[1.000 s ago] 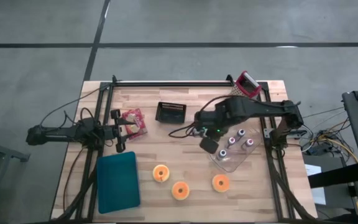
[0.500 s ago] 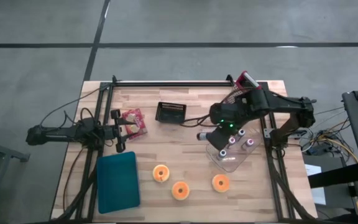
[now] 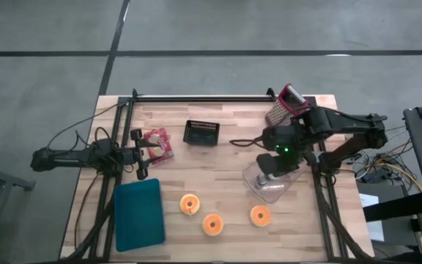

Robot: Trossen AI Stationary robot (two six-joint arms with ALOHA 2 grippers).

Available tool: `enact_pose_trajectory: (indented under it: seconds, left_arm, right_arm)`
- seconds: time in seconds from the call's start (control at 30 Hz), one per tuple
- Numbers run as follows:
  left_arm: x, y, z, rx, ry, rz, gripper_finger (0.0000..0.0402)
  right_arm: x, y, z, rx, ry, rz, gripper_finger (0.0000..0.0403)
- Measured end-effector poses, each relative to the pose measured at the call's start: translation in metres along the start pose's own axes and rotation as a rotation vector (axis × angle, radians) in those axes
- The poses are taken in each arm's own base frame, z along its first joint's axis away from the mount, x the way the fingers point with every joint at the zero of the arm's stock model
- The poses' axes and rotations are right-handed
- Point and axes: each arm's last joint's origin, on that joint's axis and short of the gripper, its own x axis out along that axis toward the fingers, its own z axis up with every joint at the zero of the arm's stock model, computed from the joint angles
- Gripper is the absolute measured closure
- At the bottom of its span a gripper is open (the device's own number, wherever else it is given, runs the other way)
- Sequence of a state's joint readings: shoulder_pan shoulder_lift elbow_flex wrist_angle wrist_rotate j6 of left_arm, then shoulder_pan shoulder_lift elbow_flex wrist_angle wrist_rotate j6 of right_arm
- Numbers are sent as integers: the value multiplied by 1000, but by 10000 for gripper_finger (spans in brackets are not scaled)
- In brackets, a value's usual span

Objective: Pick & Place Food Item
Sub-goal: Put the black food coloring bottle into the transparent bin

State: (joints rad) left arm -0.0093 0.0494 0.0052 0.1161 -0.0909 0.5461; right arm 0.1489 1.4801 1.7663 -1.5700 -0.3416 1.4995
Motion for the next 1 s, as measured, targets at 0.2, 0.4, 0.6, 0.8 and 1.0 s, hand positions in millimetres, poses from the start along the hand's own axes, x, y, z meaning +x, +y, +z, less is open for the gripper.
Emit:
enact_pose_trajectory:
  seconds: [0.2, 0.4, 0.6, 0.8, 1.0]
  left_arm:
    - [0, 0, 0, 0, 1, -1, 202]
    - [0, 0, 0, 0, 0, 0, 202]
    - [0, 0, 0, 0, 0, 0, 202]
    - [0, 0, 0, 0, 0, 0, 202]
    - [0, 0, 0, 0, 0, 0, 202]
  right_arm:
    - [16, -22, -6, 153, 10, -82, 364]
    - [39, -36, -7, 223, 34, -185, 364]
    - [59, -39, 0, 174, 39, -233, 356]
    - [72, -41, 5, 108, 47, -244, 359]
    - [85, -45, 10, 55, 51, -247, 358]
